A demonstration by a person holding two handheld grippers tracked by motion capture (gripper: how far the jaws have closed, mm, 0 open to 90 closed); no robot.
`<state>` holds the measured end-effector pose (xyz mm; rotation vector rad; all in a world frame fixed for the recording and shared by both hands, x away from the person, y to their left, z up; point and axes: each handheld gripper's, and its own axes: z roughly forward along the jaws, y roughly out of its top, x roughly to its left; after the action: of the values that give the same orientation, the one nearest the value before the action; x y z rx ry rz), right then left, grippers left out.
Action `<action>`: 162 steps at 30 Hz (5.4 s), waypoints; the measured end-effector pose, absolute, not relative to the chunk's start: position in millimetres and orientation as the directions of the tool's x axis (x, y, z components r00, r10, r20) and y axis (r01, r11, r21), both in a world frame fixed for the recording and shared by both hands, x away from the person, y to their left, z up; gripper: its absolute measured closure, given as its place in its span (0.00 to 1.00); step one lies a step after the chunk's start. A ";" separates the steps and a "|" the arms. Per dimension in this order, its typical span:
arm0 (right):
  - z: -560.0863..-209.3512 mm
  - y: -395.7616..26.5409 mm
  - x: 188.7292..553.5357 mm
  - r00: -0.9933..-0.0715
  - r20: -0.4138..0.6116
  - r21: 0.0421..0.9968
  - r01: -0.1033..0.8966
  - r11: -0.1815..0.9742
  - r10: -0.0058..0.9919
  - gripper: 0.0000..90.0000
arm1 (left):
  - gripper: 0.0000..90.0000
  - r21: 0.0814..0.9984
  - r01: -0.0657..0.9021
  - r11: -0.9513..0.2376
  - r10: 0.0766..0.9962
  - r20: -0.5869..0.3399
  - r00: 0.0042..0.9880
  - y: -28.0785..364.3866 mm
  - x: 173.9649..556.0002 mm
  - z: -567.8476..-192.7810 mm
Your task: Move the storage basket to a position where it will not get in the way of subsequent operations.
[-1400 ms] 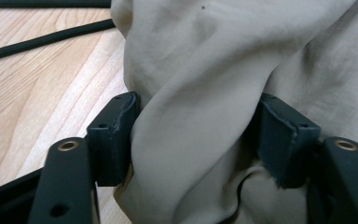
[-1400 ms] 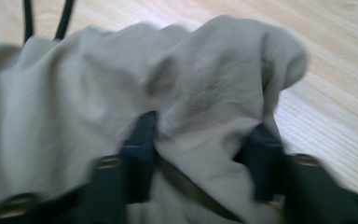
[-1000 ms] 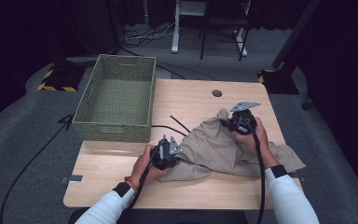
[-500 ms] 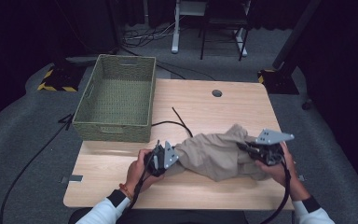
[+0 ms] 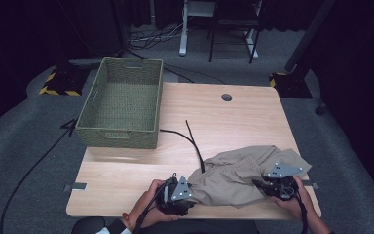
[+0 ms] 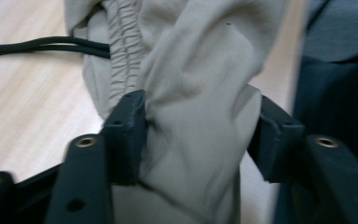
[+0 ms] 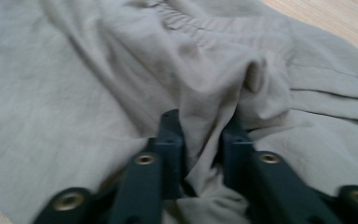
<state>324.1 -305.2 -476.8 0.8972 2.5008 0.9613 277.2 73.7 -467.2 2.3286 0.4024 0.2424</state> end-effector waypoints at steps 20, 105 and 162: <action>-449.1 -290.5 356.1 -0.685 -0.042 0.716 0.487 0.499 0.728 0.43 | 0.36 0.743 0.341 -0.576 0.440 -0.069 0.895 95.6 312.0 -468.8; -480.5 -123.2 289.6 -0.947 -0.069 0.686 0.184 0.704 0.315 0.38 | 0.19 0.692 0.412 -0.593 0.559 -0.014 0.829 152.8 344.1 -503.3; -427.3 -266.8 299.9 -0.854 -0.077 0.801 0.254 0.541 0.515 0.97 | 1.00 0.644 0.123 -0.755 0.248 0.107 0.963 -42.7 414.5 -491.1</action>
<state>299.9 -266.8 -427.3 0.6380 2.4781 1.2155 414.5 -42.7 -491.1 2.4311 0.2593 0.2434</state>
